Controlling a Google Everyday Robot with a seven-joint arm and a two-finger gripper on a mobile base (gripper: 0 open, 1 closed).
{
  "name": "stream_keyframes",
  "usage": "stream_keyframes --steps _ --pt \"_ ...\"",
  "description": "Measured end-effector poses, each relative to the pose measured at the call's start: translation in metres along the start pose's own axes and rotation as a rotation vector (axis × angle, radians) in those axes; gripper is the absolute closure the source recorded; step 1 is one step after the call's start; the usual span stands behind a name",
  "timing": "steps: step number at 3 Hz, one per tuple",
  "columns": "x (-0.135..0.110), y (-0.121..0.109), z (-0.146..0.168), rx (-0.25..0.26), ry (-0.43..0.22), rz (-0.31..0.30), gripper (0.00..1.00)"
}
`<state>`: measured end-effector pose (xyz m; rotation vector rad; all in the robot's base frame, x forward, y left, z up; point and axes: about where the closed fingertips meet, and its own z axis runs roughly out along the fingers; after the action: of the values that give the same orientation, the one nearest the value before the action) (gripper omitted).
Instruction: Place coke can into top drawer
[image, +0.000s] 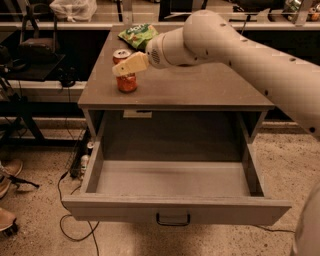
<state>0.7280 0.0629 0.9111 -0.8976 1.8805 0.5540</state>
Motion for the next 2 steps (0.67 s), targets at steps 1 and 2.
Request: stream_keyframes --steps 1,2 --pt "-0.014 0.015 0.031 -0.036 -0.039 0.011 0.0" --pt "-0.02 0.025 0.051 -0.061 -0.049 0.028 0.14"
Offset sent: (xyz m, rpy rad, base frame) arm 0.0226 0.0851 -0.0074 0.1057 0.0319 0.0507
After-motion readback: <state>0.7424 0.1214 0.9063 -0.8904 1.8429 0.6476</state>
